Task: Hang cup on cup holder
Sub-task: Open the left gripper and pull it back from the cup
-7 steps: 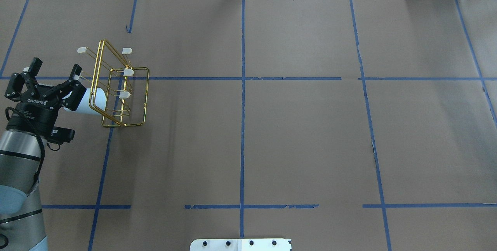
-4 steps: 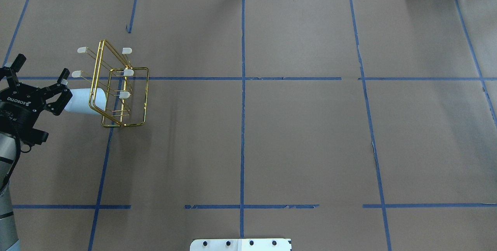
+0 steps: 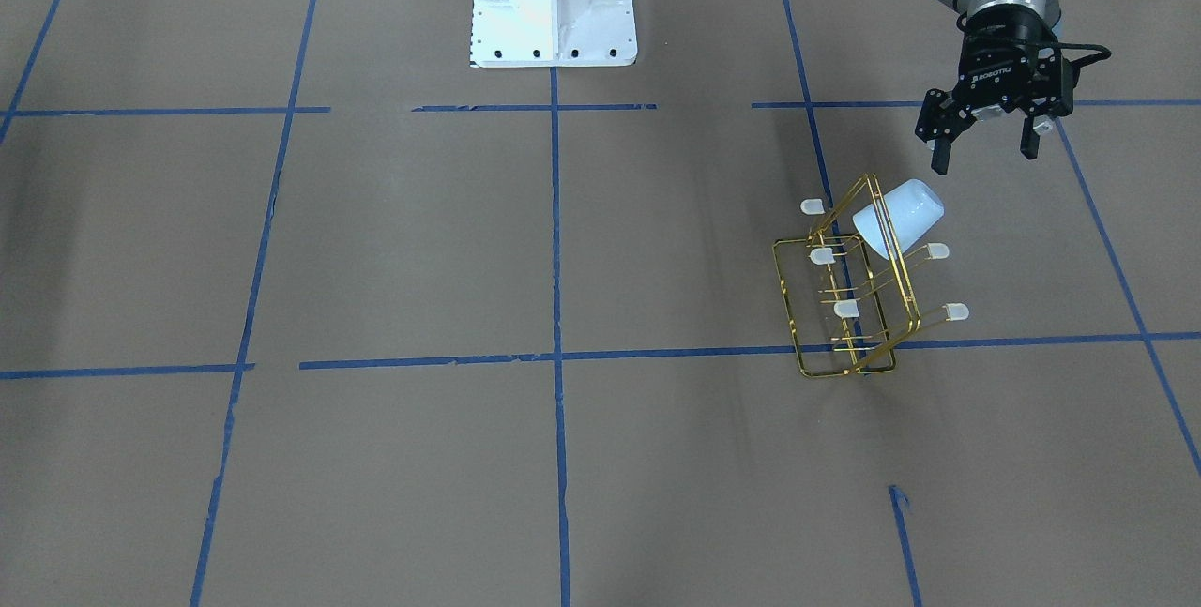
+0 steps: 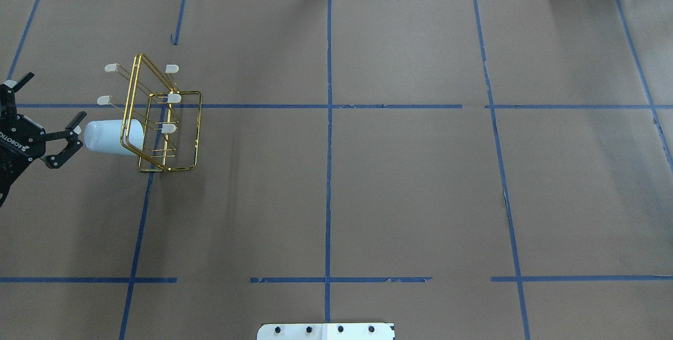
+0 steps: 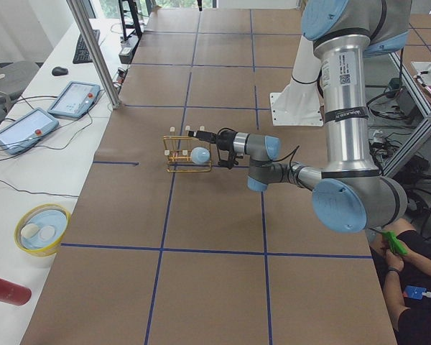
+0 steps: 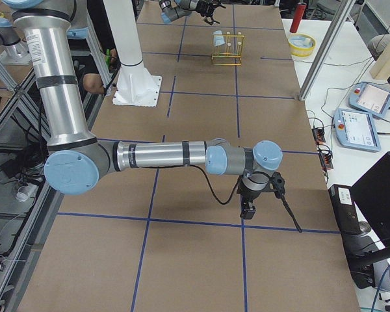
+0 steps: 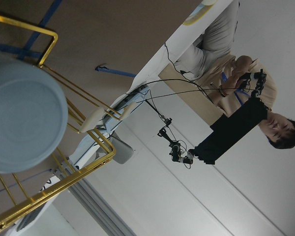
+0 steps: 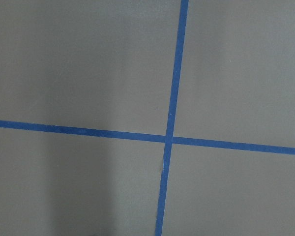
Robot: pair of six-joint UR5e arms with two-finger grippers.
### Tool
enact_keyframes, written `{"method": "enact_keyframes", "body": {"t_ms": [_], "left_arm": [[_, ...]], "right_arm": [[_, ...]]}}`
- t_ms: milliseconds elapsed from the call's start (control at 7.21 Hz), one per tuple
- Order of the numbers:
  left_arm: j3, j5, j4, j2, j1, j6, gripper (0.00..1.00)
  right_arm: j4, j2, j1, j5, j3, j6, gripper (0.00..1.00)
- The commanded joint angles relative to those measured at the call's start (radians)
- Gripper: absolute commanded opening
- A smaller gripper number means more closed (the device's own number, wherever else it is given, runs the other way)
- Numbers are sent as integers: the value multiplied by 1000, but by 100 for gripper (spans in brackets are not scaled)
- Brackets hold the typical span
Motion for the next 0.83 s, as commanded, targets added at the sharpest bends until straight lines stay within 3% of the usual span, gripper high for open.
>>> {"method": "enact_keyframes", "body": {"t_ms": [0, 277, 555, 694], "left_arm": [[-8, -141, 4, 29, -85, 287, 100], [-10, -250, 33, 54, -148, 413, 100], [-8, -461, 94, 52, -324, 569, 100], [6, -617, 145, 49, -448, 687, 100]], "right_arm": [[0, 0, 1, 0, 0, 0, 100], [0, 0, 1, 0, 0, 0, 100], [0, 0, 1, 0, 0, 0, 100], [0, 0, 1, 0, 0, 0, 100]]}}
